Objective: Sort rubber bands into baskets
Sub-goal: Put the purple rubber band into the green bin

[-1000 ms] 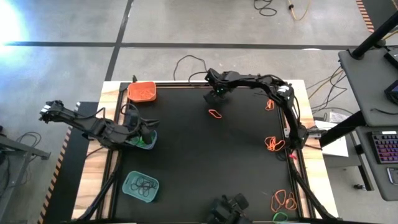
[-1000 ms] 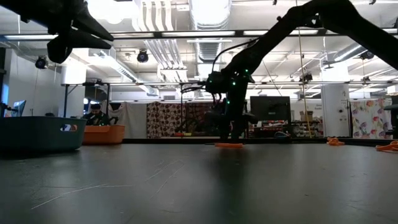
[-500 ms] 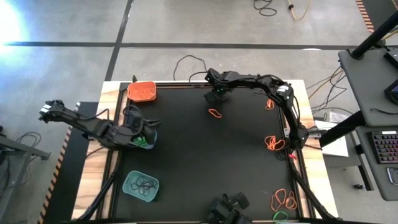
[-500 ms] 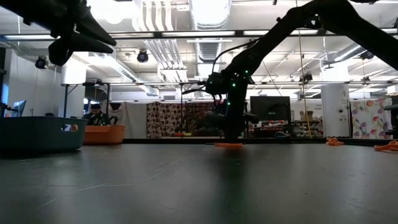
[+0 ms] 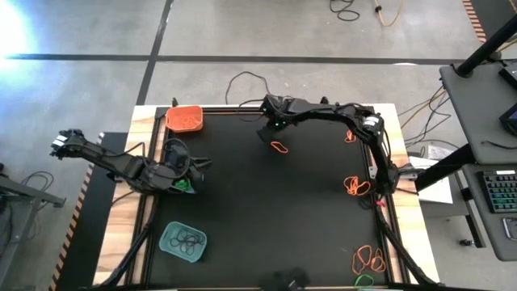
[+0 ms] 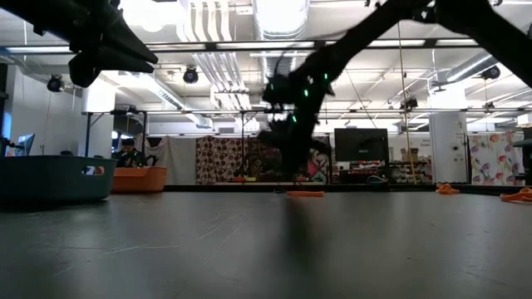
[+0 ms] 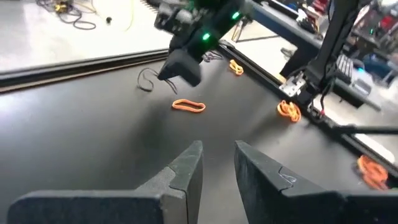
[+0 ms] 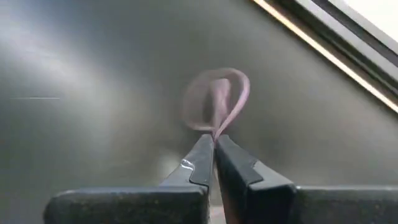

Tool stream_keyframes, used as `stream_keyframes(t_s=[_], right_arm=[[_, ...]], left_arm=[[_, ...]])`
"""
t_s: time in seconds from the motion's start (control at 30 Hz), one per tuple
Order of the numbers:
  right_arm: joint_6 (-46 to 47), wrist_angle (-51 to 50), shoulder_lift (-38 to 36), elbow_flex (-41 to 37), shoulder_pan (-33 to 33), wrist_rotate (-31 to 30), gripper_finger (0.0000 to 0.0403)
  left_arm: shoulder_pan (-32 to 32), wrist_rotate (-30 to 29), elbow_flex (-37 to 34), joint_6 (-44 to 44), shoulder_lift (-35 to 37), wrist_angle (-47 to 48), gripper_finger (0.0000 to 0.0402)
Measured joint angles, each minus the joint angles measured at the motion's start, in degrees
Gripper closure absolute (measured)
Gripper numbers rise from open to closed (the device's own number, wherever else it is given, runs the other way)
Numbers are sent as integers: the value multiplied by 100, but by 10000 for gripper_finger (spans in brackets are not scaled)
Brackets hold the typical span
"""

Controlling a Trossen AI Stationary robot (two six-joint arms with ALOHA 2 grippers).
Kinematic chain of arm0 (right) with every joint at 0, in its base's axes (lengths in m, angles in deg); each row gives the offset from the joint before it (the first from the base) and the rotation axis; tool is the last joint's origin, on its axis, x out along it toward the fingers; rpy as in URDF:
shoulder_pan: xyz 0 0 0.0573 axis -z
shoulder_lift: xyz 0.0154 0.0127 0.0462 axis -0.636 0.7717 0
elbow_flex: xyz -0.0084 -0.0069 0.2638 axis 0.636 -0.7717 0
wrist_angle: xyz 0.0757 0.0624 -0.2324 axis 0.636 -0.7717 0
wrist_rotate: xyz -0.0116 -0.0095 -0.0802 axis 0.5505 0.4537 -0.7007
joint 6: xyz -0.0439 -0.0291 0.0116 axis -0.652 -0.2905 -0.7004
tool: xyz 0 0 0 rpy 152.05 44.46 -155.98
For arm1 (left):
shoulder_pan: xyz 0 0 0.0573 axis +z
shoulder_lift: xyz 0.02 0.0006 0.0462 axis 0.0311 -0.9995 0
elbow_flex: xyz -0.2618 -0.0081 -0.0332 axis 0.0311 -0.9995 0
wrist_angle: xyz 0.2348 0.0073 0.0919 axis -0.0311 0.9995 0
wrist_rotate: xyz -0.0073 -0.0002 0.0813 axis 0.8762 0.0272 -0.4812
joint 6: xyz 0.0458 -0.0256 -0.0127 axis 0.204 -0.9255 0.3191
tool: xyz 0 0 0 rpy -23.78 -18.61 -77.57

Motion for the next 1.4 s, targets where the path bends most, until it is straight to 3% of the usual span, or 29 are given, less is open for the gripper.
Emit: stream_keyframes(t_s=[0.2, 0.3, 0.6, 0.73, 1.1, 1.4], right_arm=[[496, 394, -414, 4, -1092, 720, 393], [514, 713, -503, 14, -1838, 776, 393], [282, 2025, -71, 2, -3425, 669, 394], [584, 2029, 229, 4, -3650, 419, 393], [1461, 1971, 702, 15, -3625, 424, 348], [1307, 1484, 239, 17, -3589, 421, 283]], left_arm=[[2, -27, 0, 278, -56, -9, 325], [2, 122, 0, 703, -72, -14, 325], [-31, 2685, 0, 1643, -208, 38, 325], [-191, 3252, 0, 1643, -232, 39, 325], [-457, 3036, 0, 1716, -532, 37, 325], [-453, 2949, 0, 1667, -1157, -109, 325]])
